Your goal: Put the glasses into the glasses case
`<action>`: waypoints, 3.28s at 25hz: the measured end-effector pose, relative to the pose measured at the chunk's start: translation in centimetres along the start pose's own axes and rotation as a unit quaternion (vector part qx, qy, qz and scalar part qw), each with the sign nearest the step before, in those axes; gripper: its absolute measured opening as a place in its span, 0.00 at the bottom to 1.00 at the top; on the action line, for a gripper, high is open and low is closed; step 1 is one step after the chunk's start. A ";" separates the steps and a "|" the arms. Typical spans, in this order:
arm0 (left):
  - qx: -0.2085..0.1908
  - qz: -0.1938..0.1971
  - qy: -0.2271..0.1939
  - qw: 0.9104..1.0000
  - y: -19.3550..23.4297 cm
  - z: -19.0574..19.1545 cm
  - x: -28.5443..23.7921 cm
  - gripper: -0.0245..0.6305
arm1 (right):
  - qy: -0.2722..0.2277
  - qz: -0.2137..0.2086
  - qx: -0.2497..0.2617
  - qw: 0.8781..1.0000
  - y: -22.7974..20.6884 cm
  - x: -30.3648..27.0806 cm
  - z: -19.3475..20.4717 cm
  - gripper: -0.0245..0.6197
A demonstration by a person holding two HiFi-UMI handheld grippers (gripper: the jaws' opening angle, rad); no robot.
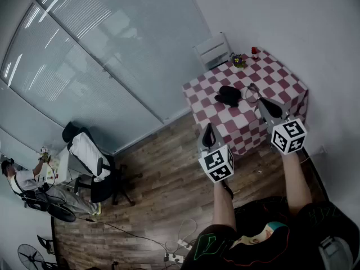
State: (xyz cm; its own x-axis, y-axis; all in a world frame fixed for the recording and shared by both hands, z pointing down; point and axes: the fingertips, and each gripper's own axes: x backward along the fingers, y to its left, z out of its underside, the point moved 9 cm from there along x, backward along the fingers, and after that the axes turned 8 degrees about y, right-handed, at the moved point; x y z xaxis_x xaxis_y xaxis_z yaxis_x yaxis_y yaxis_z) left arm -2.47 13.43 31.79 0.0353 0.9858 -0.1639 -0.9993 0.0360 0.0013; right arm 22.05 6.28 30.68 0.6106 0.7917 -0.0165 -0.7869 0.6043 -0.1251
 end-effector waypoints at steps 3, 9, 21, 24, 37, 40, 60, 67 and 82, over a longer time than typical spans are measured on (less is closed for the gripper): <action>-0.003 0.002 0.001 1.000 -0.5 0.2 -0.3 0.05 | -0.006 0.011 0.002 1.000 -0.5 0.2 0.1 0.06; 0.004 0.003 0.002 1.000 -1.0 -0.3 -1.1 0.05 | 0.002 0.016 0.006 1.000 -1.8 0.5 -0.4 0.06; 0.006 0.013 0.007 1.000 -2.9 0.6 -2.1 0.05 | 0.000 0.039 -0.007 0.999 -5.0 2.5 -0.1 0.06; 0.019 0.022 -0.004 1.000 -3.0 0.4 -1.7 0.05 | 0.001 0.035 -0.006 0.999 -5.0 2.6 -0.3 0.06; 0.036 0.035 -0.004 0.999 -1.9 0.8 -0.5 0.05 | 0.004 0.018 -0.028 0.999 -5.2 2.6 0.4 0.06; 0.051 0.042 0.001 0.998 -1.2 1.2 -1.4 0.05 | 0.011 0.010 -0.019 1.000 -4.8 2.0 0.8 0.06; 0.068 0.023 0.027 0.997 2.4 2.6 -8.8 0.05 | 0.061 0.020 -0.029 0.998 -7.4 -5.6 3.6 0.06; 0.075 0.029 0.069 0.994 3.6 5.0 -13.6 0.05 | 0.090 0.022 -0.040 0.995 -8.5 -10.7 5.0 0.06; 0.095 0.033 0.121 0.987 9.1 7.8 -26.3 0.05 | 0.135 0.062 -0.038 0.988 -11.6 -23.1 6.9 0.06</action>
State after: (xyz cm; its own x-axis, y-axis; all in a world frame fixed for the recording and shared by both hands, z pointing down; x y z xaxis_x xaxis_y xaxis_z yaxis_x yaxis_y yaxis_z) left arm -12.44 -10.91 43.84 -0.0555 0.9196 -0.3889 -0.9792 0.0260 0.2012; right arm 16.45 -18.37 39.32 0.5191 0.8003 -0.3002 -0.8547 0.4868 -0.1802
